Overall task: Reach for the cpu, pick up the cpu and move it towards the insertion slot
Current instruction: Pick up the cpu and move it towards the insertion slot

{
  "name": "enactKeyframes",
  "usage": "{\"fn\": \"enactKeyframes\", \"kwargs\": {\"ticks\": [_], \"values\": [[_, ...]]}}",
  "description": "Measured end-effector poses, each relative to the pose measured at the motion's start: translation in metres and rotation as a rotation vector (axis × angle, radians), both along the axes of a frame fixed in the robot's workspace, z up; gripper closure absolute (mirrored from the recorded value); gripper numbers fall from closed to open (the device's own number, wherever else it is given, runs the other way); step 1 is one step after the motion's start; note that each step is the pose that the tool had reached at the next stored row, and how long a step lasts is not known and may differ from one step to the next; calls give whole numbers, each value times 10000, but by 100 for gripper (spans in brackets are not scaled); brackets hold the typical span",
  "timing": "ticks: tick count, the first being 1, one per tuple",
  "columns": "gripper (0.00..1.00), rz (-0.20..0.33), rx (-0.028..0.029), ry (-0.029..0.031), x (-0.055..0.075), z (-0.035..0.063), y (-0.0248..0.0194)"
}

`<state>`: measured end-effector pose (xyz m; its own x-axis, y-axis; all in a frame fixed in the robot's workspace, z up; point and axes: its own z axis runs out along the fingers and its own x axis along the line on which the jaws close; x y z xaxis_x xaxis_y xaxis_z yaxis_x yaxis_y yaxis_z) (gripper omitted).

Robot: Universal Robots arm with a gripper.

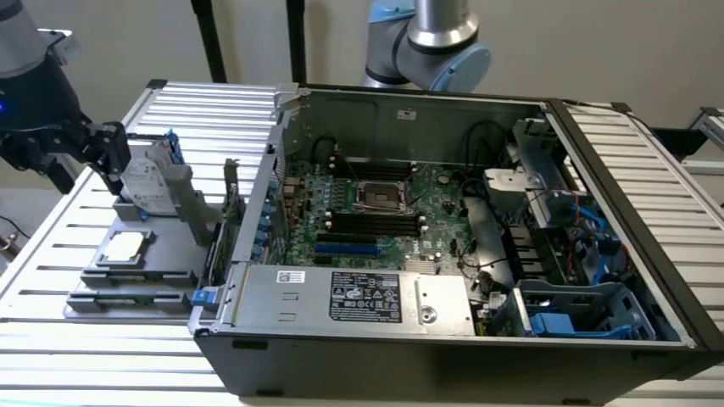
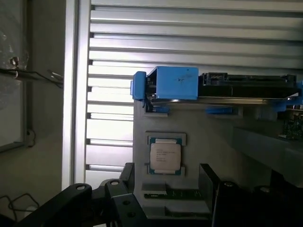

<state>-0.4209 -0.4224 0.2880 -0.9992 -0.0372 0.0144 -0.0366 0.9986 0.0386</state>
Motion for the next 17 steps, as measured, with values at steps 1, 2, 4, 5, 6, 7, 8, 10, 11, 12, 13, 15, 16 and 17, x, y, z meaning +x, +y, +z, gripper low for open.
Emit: {"fn": "enactKeyframes", "kwargs": {"ticks": [1, 2, 4, 5, 6, 7, 8, 10, 11, 12, 13, 15, 16, 17], "values": [[35, 0, -1, 1, 0, -18, -3], [35, -1, -1, 1, 0, -36, -6], [35, 0, 0, 1, 0, -72, -13], [35, 0, -1, 1, 0, -90, -17], [35, 0, -1, 2, 0, -108, -22], [35, -1, 0, 0, 0, -127, -24], [35, -1, 0, 0, 0, -146, -27], [35, 1, -1, 2, 0, -182, -34], [35, 1, 0, 1, 0, -200, -37], [35, 1, 0, 0, 0, -219, -40], [35, 1, -1, 1, 0, -236, -42], [35, 2, -1, 1, 3, -272, -48], [35, 3, 0, 0, 7, -291, -51], [35, 2, 0, 1, 13, -310, -54]]}}
